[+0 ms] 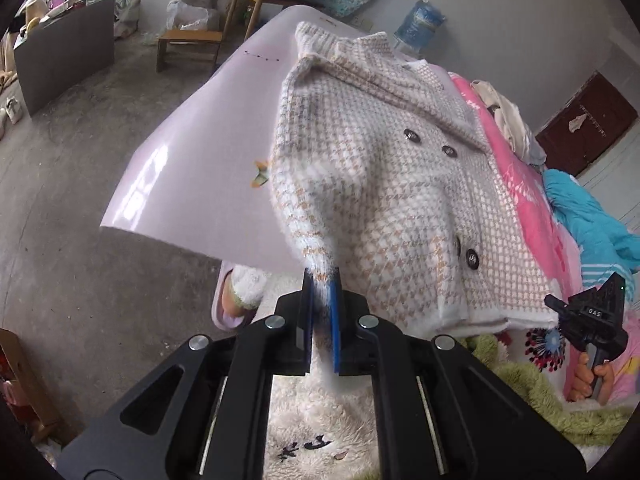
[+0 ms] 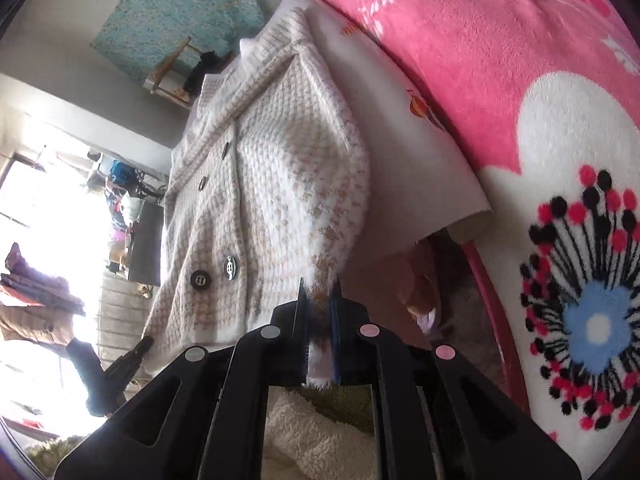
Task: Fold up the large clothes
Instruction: 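Lift the held hem and fold it toward the collar, opening both tools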
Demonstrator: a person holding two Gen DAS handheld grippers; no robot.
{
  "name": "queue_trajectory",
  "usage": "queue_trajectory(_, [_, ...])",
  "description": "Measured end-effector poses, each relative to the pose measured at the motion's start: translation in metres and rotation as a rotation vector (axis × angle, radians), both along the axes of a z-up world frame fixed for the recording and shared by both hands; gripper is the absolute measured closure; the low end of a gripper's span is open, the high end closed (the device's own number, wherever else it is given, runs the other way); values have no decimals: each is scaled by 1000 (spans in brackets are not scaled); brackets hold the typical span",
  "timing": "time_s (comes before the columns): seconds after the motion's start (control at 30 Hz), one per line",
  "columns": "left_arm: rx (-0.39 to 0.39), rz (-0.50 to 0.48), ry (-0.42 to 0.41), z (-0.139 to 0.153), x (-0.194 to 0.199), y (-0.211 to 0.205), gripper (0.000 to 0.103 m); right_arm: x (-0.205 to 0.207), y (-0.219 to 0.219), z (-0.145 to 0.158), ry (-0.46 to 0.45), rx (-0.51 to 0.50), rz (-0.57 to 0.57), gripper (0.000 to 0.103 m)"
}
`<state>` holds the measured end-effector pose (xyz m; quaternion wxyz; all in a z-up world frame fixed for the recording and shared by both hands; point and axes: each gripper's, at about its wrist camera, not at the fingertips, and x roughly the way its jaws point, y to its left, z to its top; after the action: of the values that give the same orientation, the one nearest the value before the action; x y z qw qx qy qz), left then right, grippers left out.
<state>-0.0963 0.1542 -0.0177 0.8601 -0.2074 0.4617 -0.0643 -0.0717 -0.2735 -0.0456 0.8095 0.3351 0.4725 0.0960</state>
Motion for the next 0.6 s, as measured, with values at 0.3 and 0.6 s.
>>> queue_trajectory(0.3, [92,-48,-179,55,73,-5,96,91,13,56,-219,-45,26,93])
queue_trajectory(0.6, [140,62,-170,28,167,8,44,190,26,29,-168,-119,8,76])
